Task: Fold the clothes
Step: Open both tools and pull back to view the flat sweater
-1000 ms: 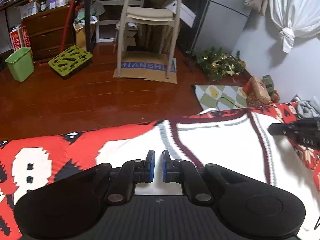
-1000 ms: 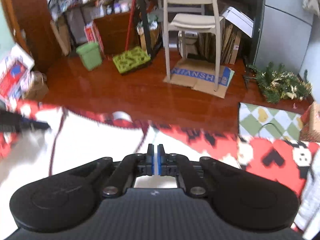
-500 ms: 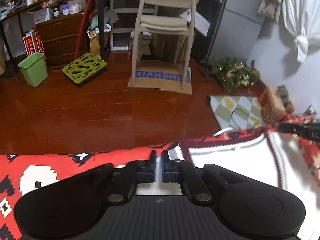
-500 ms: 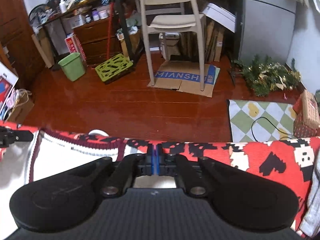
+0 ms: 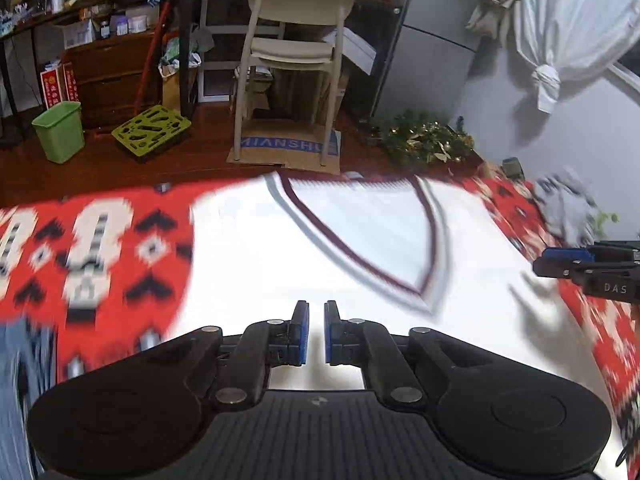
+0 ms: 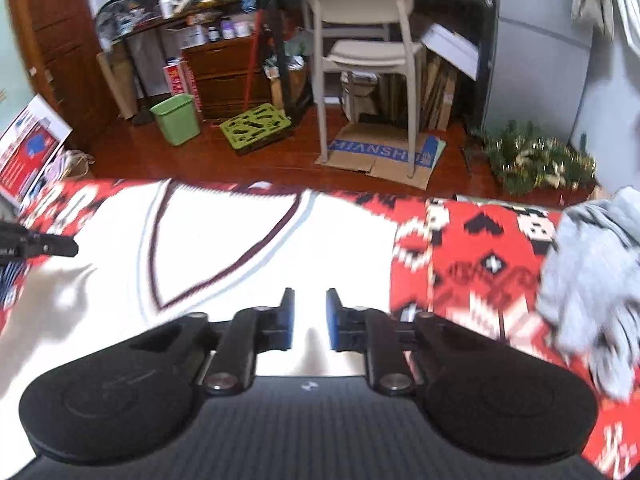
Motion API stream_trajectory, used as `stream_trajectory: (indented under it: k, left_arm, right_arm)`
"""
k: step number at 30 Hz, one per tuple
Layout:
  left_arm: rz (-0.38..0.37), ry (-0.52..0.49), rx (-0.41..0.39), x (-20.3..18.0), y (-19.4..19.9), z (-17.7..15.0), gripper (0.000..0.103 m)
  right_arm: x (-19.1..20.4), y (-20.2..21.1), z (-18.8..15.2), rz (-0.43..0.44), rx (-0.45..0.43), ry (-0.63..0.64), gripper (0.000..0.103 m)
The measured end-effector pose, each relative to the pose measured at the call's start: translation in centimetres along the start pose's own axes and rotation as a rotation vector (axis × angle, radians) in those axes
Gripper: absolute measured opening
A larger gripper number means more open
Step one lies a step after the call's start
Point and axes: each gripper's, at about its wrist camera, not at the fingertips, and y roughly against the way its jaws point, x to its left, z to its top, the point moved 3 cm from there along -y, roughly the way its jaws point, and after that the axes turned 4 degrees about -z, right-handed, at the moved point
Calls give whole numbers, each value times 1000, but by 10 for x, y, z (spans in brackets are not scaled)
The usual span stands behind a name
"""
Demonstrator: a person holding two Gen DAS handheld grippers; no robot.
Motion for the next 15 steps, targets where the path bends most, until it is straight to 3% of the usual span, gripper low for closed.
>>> stream_trajectory:
  k: [3,5,9,13,15]
  left_arm:
    - [17,-32,4,-25,20,-38,28]
    - [38,-47,12,-41,30,-63,29]
    - [81,-56,15,-60,44,-108,35]
    - [85,-20,-6,-64,55,-138,39]
    - [78,4,-27,-64,60,-149,44]
  right_arm:
    - [23,34,-33,-22,-13,0,44]
    - [39,55,-54,-19,-21,-14,53]
    - [63,86,-96,-35,-20,-31,59]
    - [80,104,-139,-66,-23,-46,66]
    - [87,108,-155,-86,-27,-33,75]
